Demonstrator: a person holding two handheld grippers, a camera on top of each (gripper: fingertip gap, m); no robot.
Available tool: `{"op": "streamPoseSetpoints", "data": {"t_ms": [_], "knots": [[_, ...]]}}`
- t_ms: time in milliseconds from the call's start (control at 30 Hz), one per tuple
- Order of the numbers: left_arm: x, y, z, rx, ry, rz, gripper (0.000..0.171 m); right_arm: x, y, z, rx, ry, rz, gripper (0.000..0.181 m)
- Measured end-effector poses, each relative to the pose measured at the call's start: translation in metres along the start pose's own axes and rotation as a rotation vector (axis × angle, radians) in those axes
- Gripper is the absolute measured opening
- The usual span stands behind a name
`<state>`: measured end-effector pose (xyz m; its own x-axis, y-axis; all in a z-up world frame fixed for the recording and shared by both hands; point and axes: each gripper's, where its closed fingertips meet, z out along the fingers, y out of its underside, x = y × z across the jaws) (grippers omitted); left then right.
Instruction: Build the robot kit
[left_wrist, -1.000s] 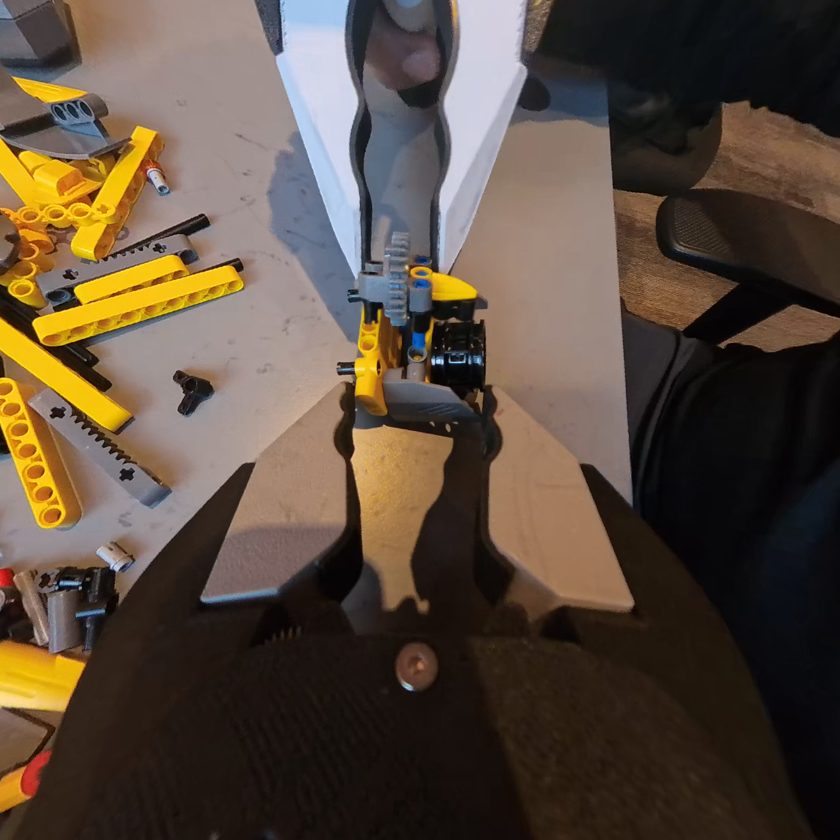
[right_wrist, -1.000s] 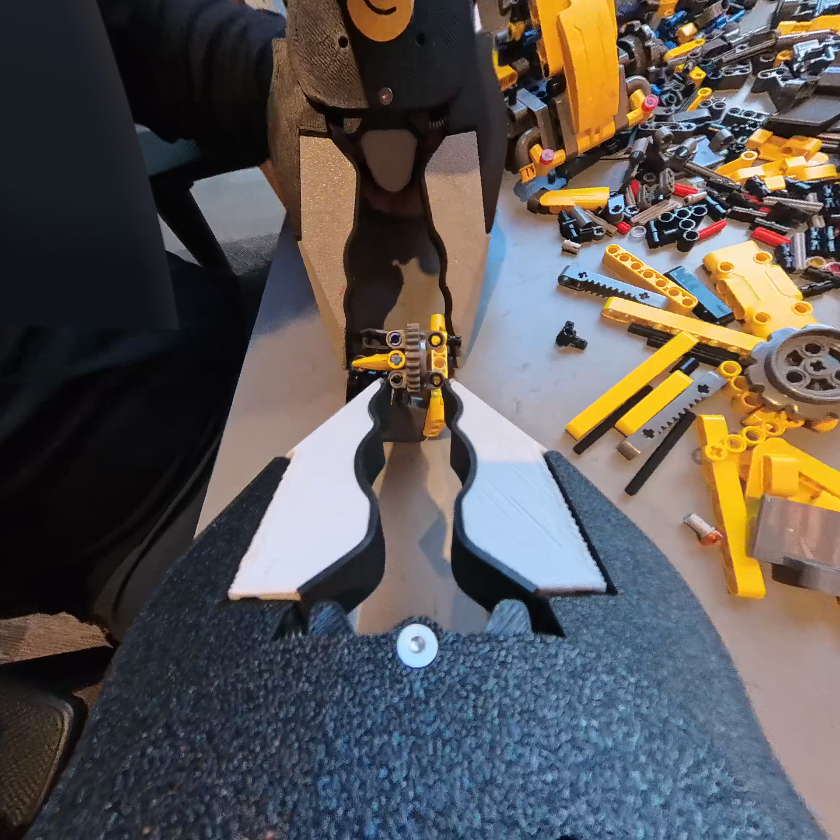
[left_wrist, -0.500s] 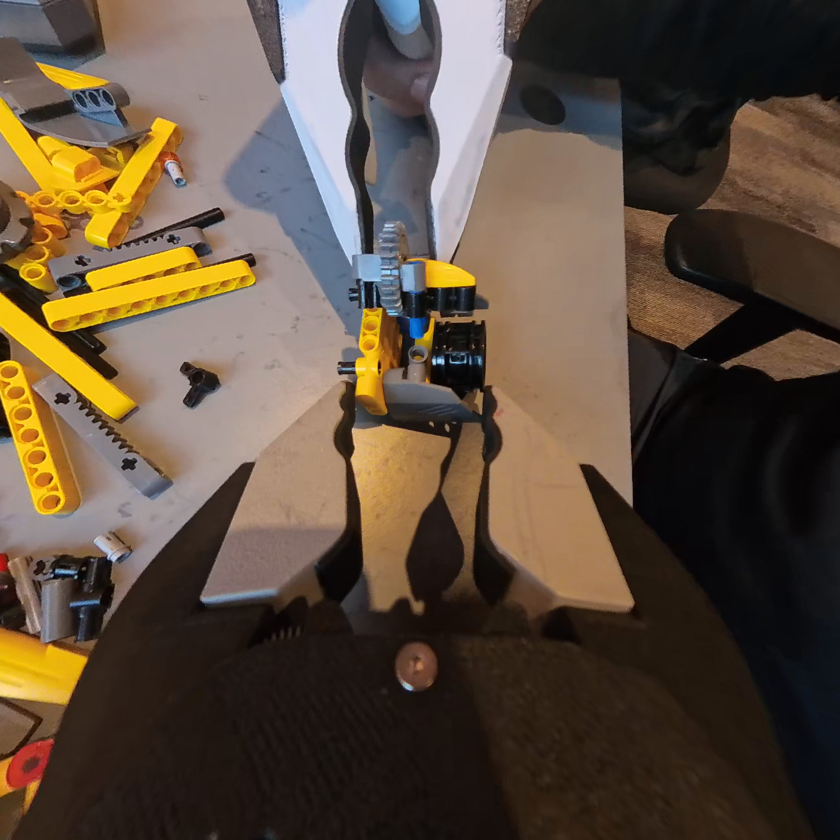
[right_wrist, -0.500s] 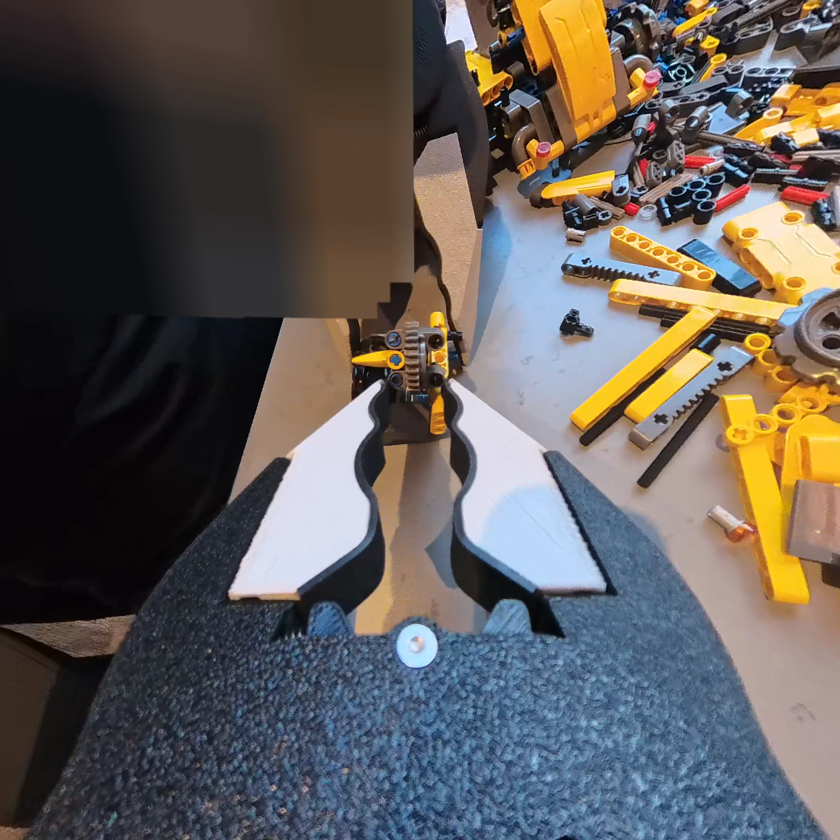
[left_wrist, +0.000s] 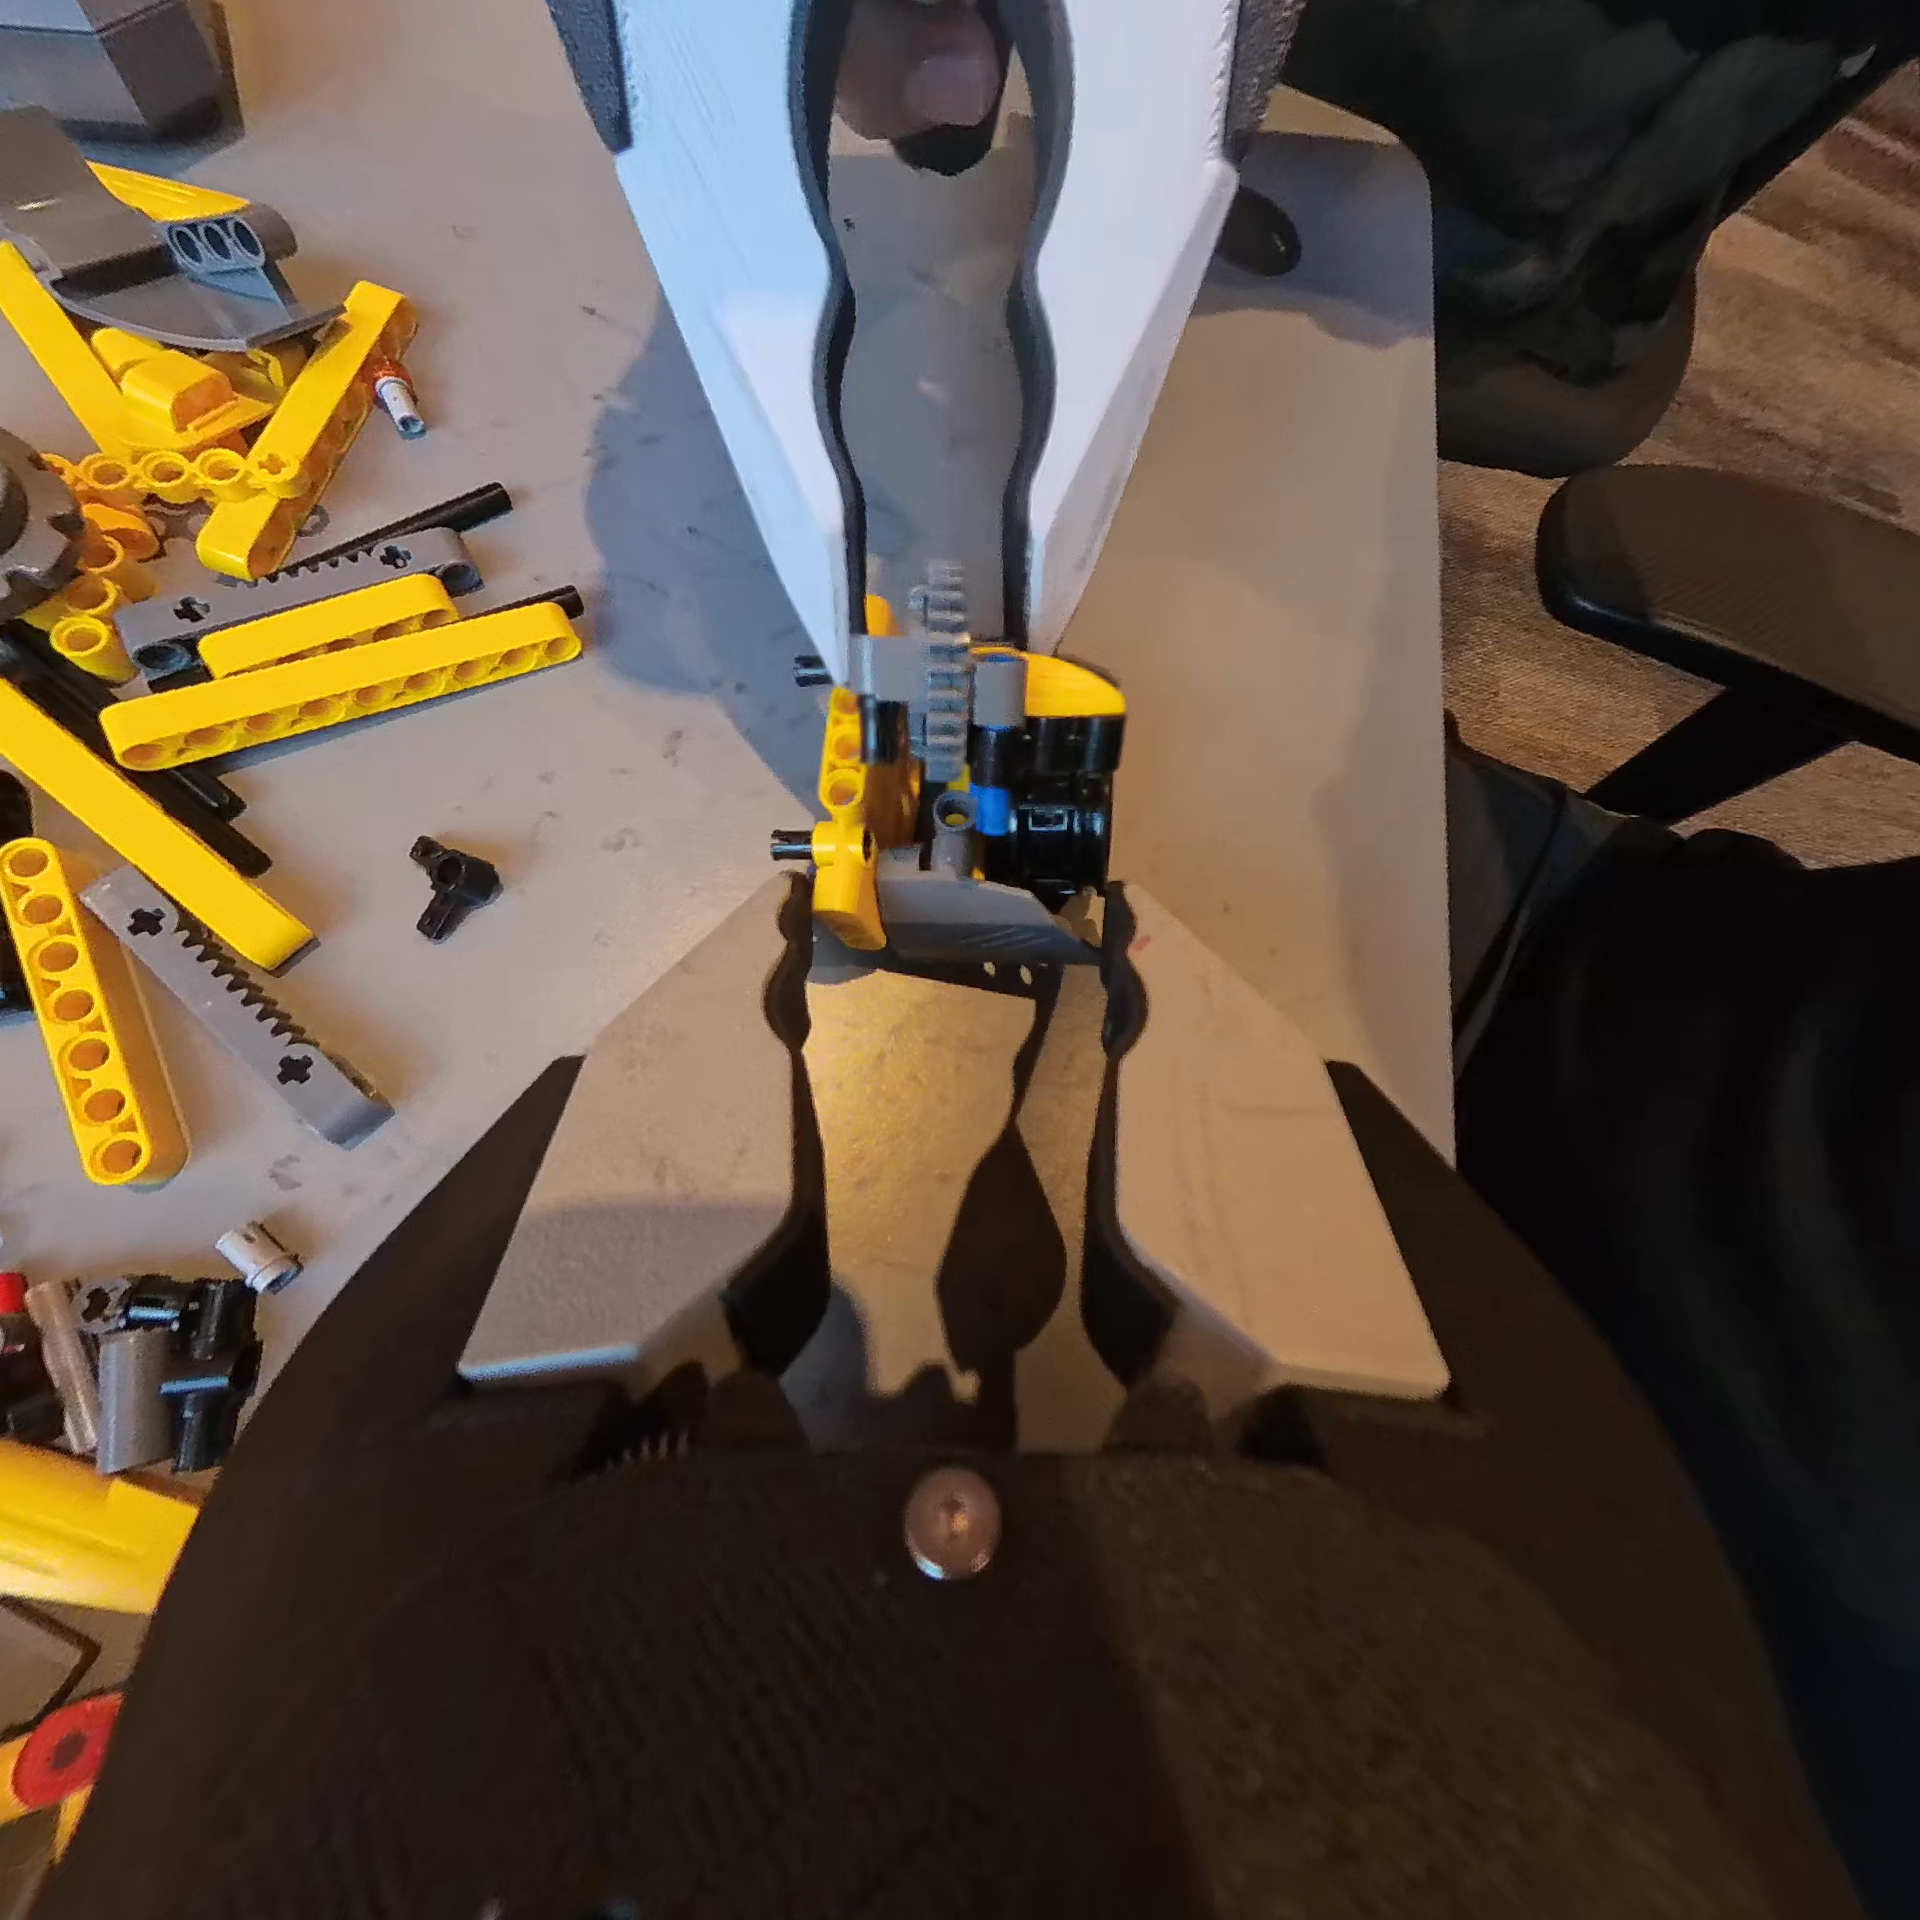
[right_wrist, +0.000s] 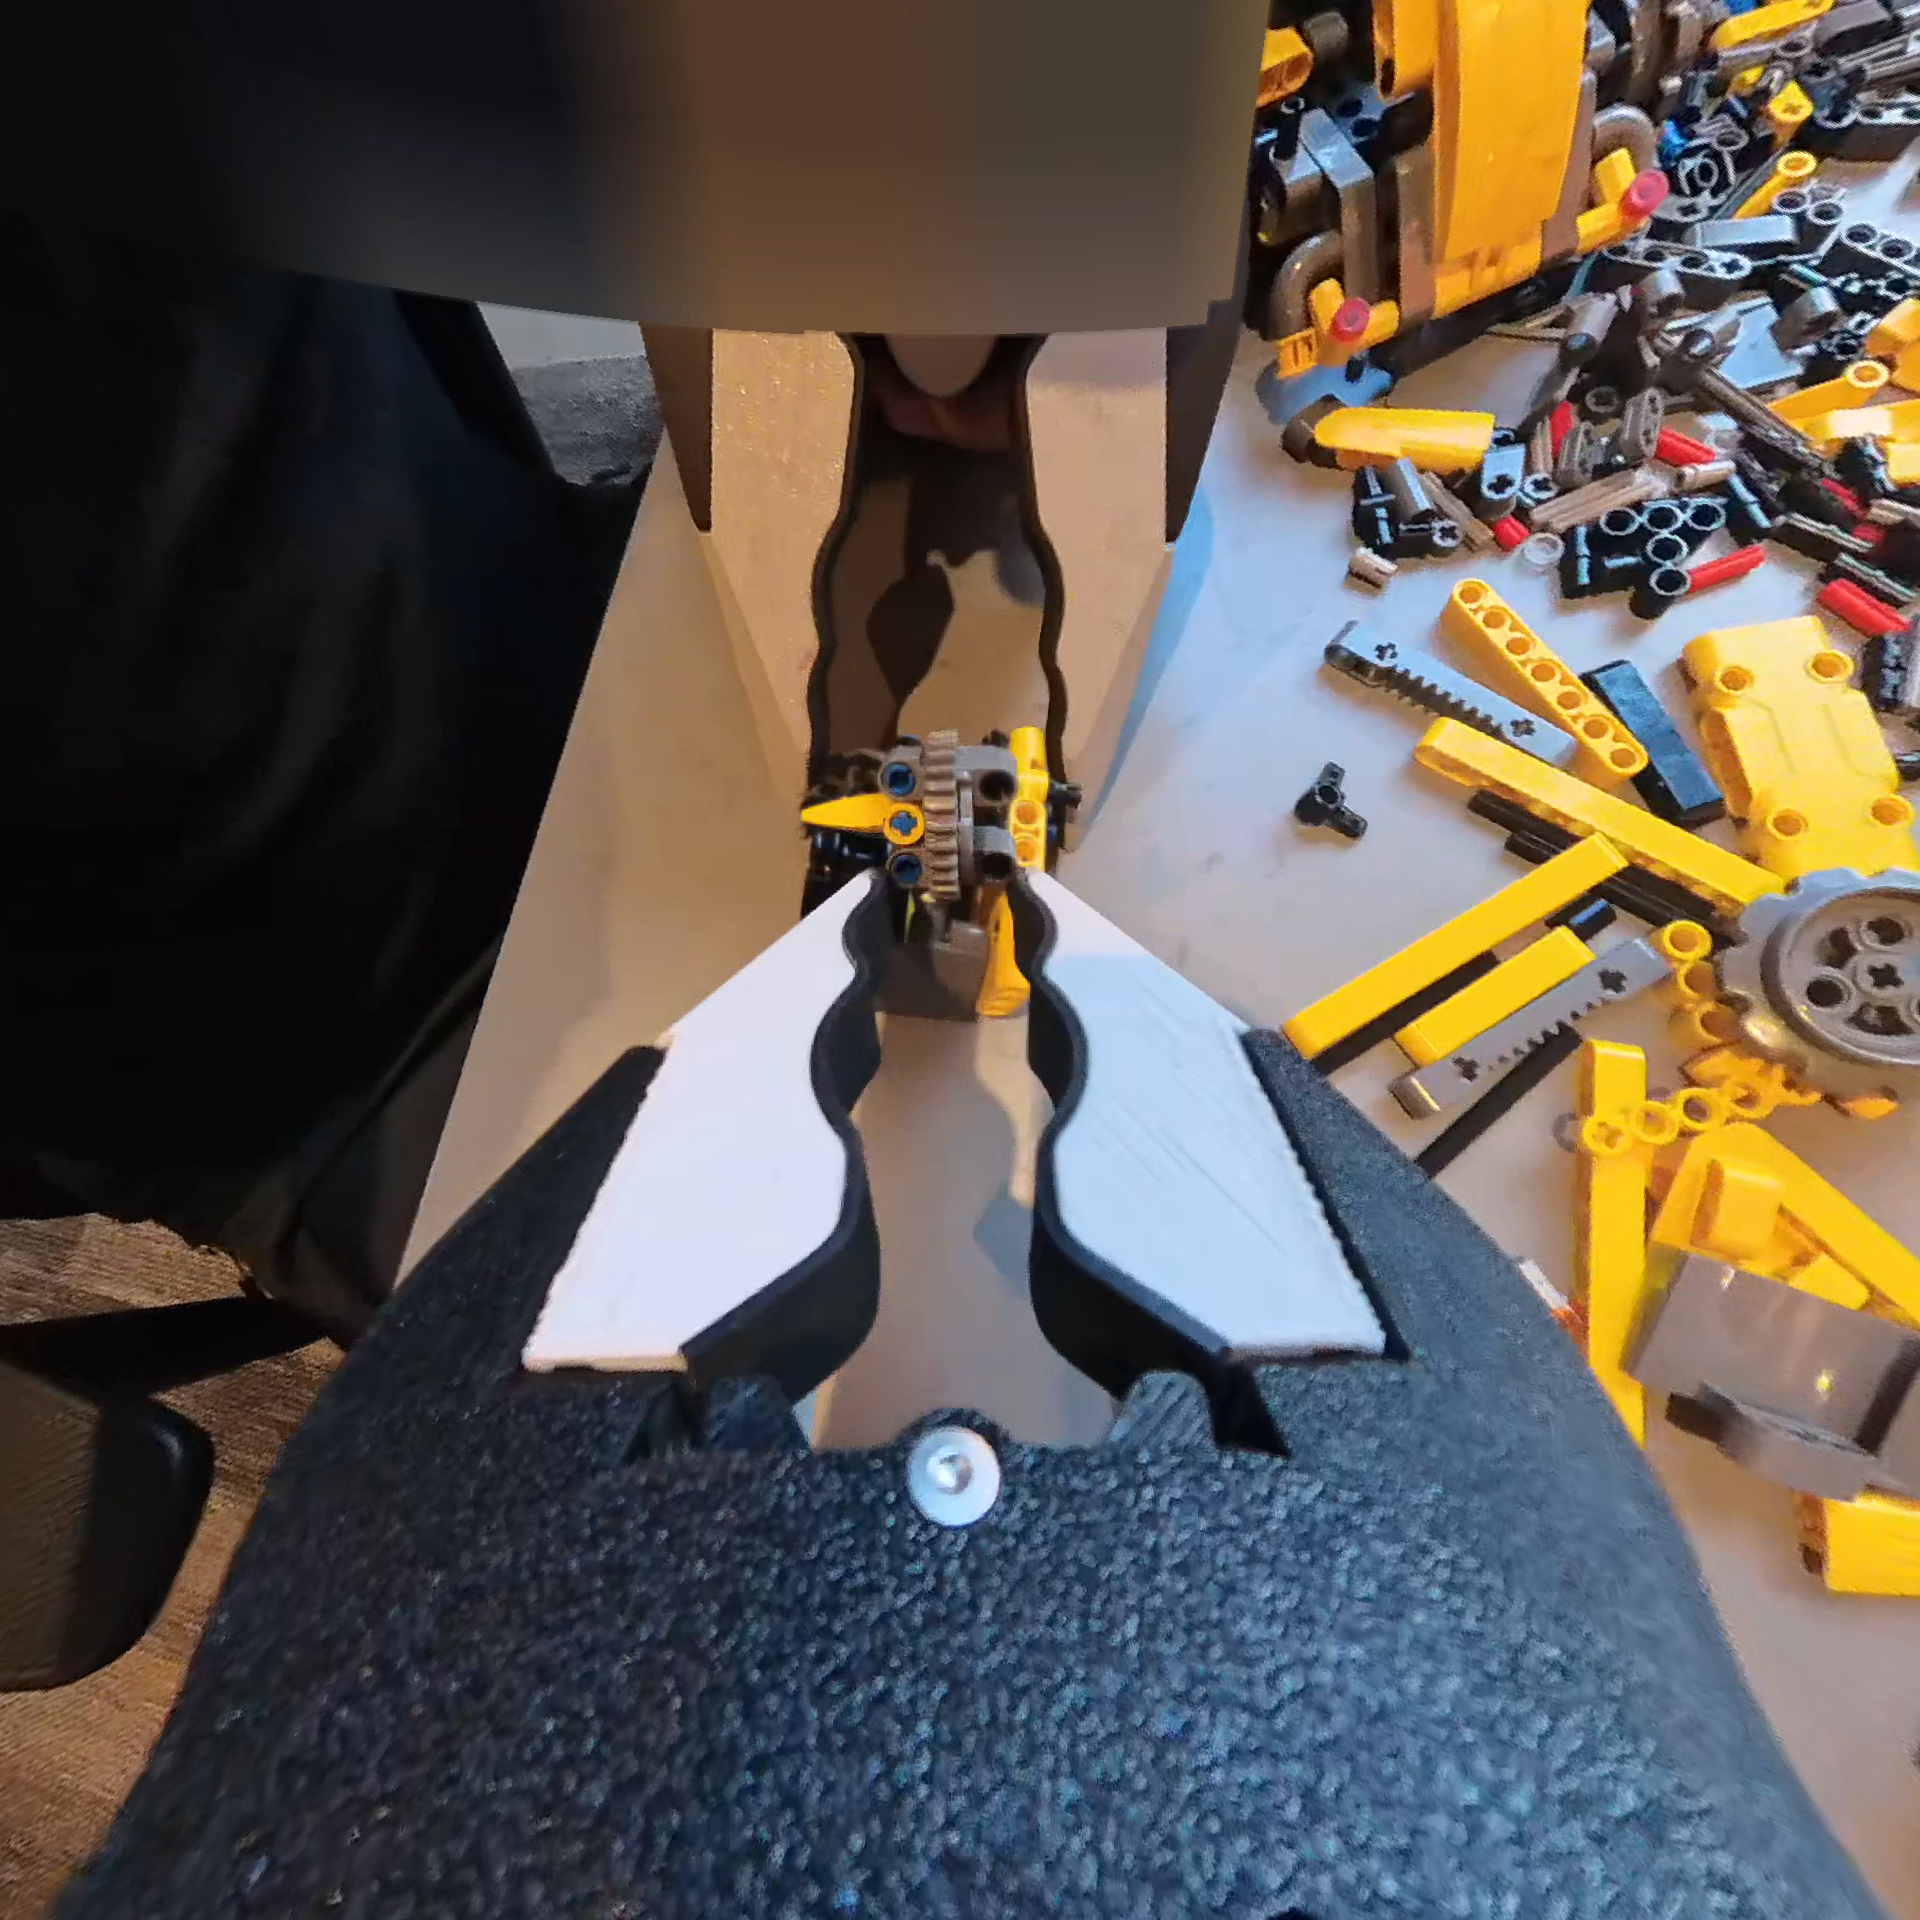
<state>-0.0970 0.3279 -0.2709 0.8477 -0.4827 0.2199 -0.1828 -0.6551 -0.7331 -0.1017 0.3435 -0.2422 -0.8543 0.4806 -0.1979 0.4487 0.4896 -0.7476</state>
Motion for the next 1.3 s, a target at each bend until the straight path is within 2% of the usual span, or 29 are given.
{"op": "streamPoseSetpoints", "data": {"t_ms": [533,633,800,933,1100,1233,1300], "knots": [[-0.001,-0.001,-0.001,0.004,0.006,-0.014,0.054,0.003,-0.002,-0.015,0.0,-0.021,0.064,0.022],[-0.001,0.0,-0.001,0.005,0.003,-0.014,0.054,0.004,-0.005,-0.016,0.041,-0.025,0.09,0.022],[0.001,-0.005,-0.009,0.061,0.009,-0.008,0.059,0.003,-0.01,-0.017,0.095,0.033,0.102,0.022],[0.0,-0.012,-0.017,0.122,0.002,0.0,0.061,-0.007,-0.011,-0.018,0.076,0.061,0.085,0.022],[0.008,-0.036,-0.032,0.25,0.007,0.085,0.052,-0.013,-0.007,-0.016,-0.006,0.078,0.055,0.022],[0.017,-0.041,-0.028,0.26,0.052,0.118,0.047,-0.017,-0.011,-0.011,-0.038,0.063,-0.007,0.022],[0.018,-0.041,-0.03,0.27,0.039,0.16,0.039,-0.016,-0.01,-0.009,-0.061,0.061,-0.032,0.022]]}}
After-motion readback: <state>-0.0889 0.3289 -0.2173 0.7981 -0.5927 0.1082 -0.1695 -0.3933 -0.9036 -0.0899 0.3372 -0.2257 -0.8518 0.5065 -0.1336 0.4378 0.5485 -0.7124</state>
